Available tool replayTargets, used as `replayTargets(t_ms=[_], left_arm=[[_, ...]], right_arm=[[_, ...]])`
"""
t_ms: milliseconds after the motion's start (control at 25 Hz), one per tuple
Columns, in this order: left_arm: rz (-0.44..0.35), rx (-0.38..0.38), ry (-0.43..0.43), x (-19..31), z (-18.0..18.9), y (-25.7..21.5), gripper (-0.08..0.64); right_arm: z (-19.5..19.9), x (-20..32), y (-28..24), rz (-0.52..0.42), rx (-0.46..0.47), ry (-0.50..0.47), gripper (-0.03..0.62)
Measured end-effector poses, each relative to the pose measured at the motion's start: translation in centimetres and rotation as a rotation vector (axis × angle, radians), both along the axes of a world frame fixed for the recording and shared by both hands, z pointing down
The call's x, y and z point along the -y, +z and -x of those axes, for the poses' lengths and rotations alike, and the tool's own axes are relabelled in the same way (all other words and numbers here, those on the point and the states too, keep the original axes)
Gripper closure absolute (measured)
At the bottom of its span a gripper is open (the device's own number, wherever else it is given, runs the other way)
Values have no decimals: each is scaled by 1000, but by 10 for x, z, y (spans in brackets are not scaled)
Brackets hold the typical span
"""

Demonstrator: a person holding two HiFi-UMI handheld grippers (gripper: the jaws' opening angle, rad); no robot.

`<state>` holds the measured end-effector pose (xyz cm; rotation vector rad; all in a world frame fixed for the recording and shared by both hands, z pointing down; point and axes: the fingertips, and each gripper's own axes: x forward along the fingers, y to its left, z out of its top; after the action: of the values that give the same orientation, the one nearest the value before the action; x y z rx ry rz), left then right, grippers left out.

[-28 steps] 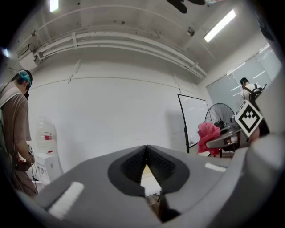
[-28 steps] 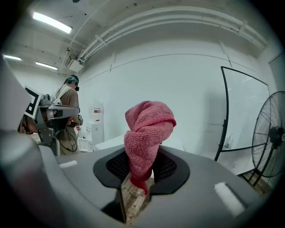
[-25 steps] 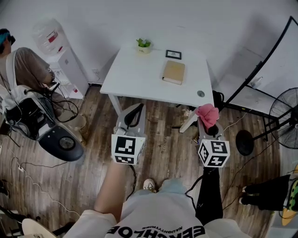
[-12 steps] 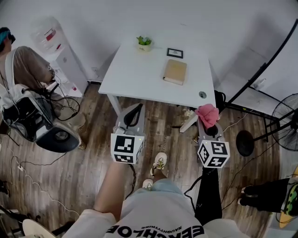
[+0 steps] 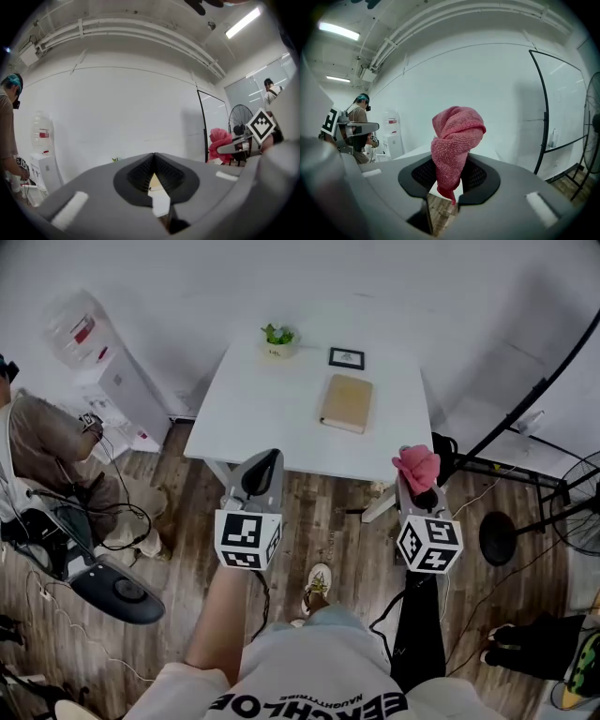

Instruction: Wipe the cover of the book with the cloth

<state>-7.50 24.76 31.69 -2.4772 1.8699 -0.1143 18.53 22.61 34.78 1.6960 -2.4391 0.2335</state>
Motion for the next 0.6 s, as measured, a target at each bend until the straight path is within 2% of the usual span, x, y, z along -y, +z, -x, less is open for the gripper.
replayTargets(t_ms=[120, 240, 360, 480, 600], left_arm=[[10, 18, -2, 39, -2, 1, 503], [25, 5, -17, 76, 2, 1, 503], [28, -9, -28, 109, 2, 1, 503], [25, -1, -33, 131, -3, 1, 503], [19, 0, -28, 148, -5, -2, 503]], right_arm=[[-3, 45, -1, 15, 4, 7, 488], [-1, 88, -3, 23, 24, 3, 489], [-1, 124, -8, -23, 60, -19, 489], [1, 150, -11, -75, 31, -52, 490], [5, 166, -8, -59, 13, -68, 489]])
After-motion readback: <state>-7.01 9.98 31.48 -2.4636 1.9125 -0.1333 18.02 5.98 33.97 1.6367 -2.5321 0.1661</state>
